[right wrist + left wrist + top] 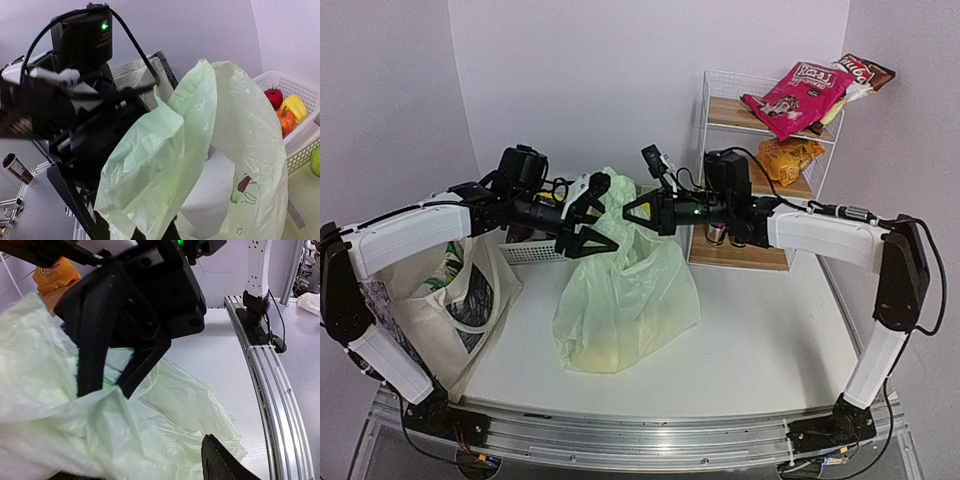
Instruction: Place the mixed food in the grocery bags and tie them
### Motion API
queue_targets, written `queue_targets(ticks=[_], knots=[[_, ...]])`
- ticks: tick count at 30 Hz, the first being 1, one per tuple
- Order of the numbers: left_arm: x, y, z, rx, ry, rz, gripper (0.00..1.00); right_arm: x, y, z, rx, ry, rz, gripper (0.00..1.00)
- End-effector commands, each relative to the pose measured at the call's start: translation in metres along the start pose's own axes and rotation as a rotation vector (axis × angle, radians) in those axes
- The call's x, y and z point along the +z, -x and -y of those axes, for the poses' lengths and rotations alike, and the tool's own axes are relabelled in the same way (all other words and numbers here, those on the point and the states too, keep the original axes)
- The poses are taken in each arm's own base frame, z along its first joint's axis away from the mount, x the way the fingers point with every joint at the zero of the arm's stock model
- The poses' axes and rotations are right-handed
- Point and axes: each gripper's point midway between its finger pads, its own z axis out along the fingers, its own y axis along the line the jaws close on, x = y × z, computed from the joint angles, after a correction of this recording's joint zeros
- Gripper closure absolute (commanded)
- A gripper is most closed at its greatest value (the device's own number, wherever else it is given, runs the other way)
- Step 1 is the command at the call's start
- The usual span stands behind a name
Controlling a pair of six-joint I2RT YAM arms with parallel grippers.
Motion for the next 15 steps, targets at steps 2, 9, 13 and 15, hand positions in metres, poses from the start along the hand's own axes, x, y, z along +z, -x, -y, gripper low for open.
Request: queue_targets(ticks=[2, 9, 13, 15], knots=[[-0.056, 0.031, 0.000, 0.050, -0.011, 0.066, 0.26, -0.021, 0.023, -0.021, -0.084, -0.004, 0.060, 1.00], [-0.071, 0.055, -0.029, 0.024, 0.049, 0.118, 0.22, -0.022, 0.017, -0.024, -0.094, 0.012, 0.050, 1.00], [-0.054, 0.061, -0.047, -0.034, 0.048, 0.133, 0.19, -0.021, 0.021, -0.025, -0.102, 0.019, 0.057, 1.00], [-0.040, 0.065, -0.043, -0.020, 0.044, 0.123, 0.18, -0.020, 0.022, -0.026, -0.103, 0.020, 0.059, 1.00]])
